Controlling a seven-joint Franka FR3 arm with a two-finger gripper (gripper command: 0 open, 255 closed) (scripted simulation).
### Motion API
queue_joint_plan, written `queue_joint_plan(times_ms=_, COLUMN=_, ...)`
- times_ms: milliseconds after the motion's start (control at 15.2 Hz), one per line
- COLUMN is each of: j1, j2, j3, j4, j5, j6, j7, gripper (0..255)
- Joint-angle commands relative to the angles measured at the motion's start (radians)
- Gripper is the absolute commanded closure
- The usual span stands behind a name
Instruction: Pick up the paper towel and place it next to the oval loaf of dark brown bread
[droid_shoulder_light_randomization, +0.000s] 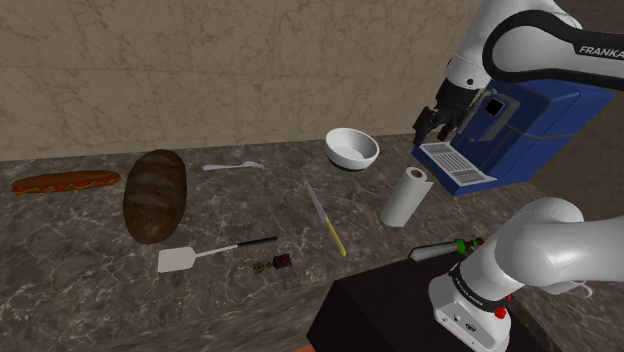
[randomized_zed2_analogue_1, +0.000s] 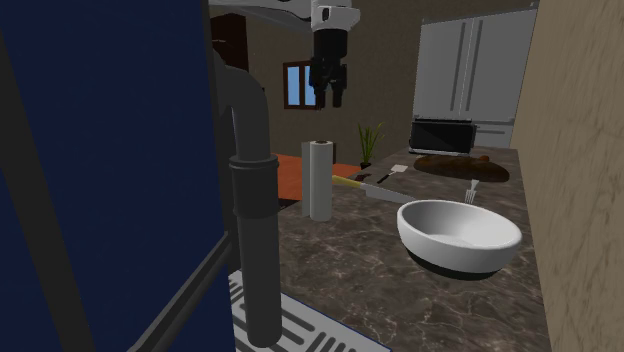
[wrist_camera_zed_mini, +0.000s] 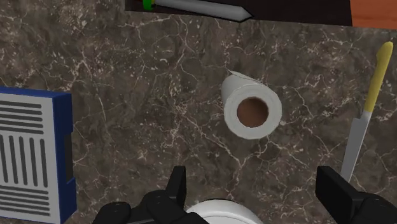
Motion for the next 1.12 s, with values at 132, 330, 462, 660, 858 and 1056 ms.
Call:
queue_joint_plan(times_ms=132, j1=0.002, j2=0.005, j3=0.016, j4=-0.126, j5=0.016, j6=0.117, j7=0.041, gripper=0)
queue_joint_plan(times_ms=330, j1=0.004, j2=0.021, j3=0.025, j4=-0.193, j5=0.025, j6=0.193, j7=0.062, gripper=0)
queue_joint_plan(times_ms=462, j1=0.004, j2=0.028, j3=0.024, j4=-0.216, j5=0.025, j6=0.223, j7=0.062, gripper=0)
queue_joint_plan(times_ms=660, j1=0.004, j2=0.041, j3=0.023, j4=-0.250, j5=0.024, j6=0.270, j7=0.063, gripper=0)
queue_joint_plan(times_ms=858, j1=0.004, j2=0.049, j3=0.022, j4=-0.267, j5=0.023, j6=0.295, j7=0.063, gripper=0)
queue_joint_plan(times_ms=1056, j1=0.004, j2=0.049, j3=0.022, j4=-0.267, j5=0.023, j6=0.296, j7=0.063, gripper=0)
